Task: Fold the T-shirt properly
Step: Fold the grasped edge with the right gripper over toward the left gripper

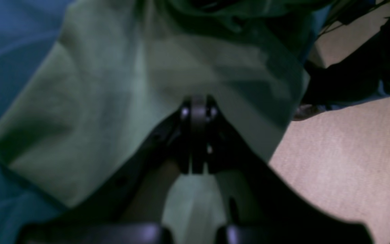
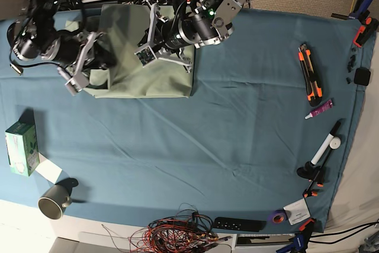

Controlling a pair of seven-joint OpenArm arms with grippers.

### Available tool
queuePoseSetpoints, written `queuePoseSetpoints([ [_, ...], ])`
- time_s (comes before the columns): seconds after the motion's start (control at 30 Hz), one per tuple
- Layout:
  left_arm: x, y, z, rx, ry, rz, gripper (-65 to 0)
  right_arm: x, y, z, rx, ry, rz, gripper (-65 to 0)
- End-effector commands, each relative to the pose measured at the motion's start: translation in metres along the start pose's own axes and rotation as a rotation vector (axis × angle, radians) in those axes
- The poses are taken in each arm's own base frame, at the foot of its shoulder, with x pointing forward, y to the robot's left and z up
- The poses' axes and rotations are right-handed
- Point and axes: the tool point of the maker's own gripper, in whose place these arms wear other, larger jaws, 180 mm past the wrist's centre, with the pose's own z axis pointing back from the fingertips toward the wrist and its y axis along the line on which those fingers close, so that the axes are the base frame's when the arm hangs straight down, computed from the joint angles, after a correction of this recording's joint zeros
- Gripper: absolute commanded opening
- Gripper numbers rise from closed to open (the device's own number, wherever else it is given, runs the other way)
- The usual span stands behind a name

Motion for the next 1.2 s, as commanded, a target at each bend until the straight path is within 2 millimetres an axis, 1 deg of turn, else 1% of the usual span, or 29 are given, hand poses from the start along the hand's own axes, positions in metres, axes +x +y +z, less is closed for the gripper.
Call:
queuePoseSetpoints([
  [0.0,0.015,-0.004,0.002,-0.011,-0.051,0.000,-65.0,0.014,0.006,0.004,0.003,-0.053,0.028,-65.0],
  [0.17,0.009,-0.009,0.002,-0.019,-0.036,0.015,-65.0,0.026,0.033,-0.003,0.032,-0.122,0.027,-65.0],
  [0.33,0.007,-0.008,0.003,-0.011,-0.024,0.009,-65.0,0.040,0.057,-0.014,0.077,-0.208,-0.017,-65.0],
  [0.47,0.009,-0.007,0.007,-0.005,-0.020,0.002,-65.0,0.044,0.063,-0.024,0.061,-0.249,-0.065,-65.0],
  [0.6,0.014,-0.005,0.015,0.012,-0.030,-0.012,-65.0,0.050,0.066,-0.032,0.043,-0.289,-0.095,-65.0],
  [0.67,0.014,0.003,0.022,0.053,-0.032,-0.022,-65.0,0.052,0.070,-0.038,0.040,-0.292,-0.095,-65.0],
  [0.77,0.008,0.026,0.039,0.179,-0.013,-0.050,-65.0,0.053,0.081,-0.051,0.049,-0.270,-0.083,-65.0],
  [0.9,-0.006,0.053,0.058,0.326,0.026,-0.072,-65.0,0.057,0.101,-0.069,0.067,-0.242,-0.028,-65.0],
  [1.03,-0.023,0.060,0.064,0.364,0.075,-0.086,-65.0,0.060,0.111,-0.084,0.035,-0.220,-0.015,-65.0],
  [1.17,-0.026,0.062,0.065,0.366,0.084,-0.091,-65.0,0.063,0.117,-0.091,0.017,-0.214,0.003,-65.0],
])
